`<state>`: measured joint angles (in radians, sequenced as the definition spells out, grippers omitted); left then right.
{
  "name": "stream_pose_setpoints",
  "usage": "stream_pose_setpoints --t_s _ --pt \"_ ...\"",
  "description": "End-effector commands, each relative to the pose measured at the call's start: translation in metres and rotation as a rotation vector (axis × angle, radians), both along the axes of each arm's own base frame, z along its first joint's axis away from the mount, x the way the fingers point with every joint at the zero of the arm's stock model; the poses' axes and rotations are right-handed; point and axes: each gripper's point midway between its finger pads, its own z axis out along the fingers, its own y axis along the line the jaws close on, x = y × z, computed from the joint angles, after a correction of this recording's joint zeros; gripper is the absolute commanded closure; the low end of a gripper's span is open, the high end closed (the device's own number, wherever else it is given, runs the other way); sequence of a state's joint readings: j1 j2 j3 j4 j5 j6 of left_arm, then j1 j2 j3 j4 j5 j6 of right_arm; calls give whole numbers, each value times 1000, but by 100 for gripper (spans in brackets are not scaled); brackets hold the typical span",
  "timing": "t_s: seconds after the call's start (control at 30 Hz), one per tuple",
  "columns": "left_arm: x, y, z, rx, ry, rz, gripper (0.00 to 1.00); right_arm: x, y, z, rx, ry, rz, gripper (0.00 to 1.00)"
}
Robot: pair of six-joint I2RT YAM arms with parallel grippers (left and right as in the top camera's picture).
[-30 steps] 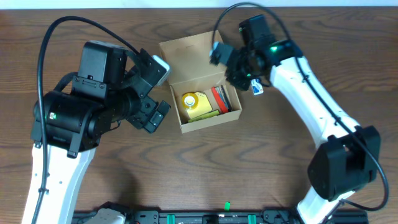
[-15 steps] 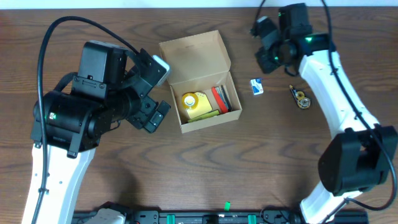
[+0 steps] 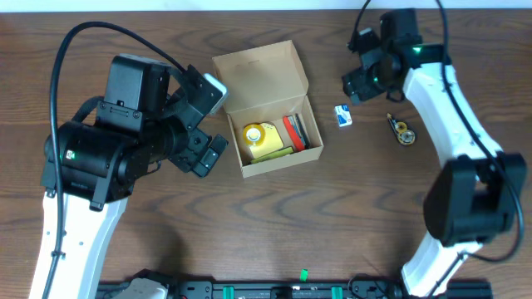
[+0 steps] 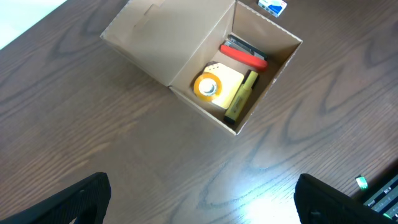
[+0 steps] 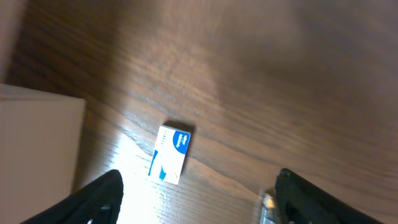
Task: Pack container
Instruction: 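Withdraw right gripper right to the blue-white staples box, then lower right gripper and grasp the staples box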
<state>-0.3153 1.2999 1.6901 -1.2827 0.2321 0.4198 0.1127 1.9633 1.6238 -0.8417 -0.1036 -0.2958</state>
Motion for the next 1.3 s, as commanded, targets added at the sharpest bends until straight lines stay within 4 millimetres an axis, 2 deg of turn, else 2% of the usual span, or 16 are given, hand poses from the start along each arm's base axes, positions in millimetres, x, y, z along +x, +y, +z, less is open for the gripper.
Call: stream_pose_setpoints --t_s 0.0,0.13,0.4,0.97,1.27 --pt "1 1 5 4 -16 -1 5 -4 0 -30 -8 73 -6 25" --pt "1 1 5 4 -16 -1 5 -7 6 -53 -28 119 49 29" --pt "1 1 5 4 -16 -1 5 -11 11 -80 -41 170 81 33" --pt "1 1 5 4 -16 -1 5 -15 21 -97 -29 211 38 37" --pt "1 1 5 4 -16 -1 5 -19 34 -109 -28 234 40 41"
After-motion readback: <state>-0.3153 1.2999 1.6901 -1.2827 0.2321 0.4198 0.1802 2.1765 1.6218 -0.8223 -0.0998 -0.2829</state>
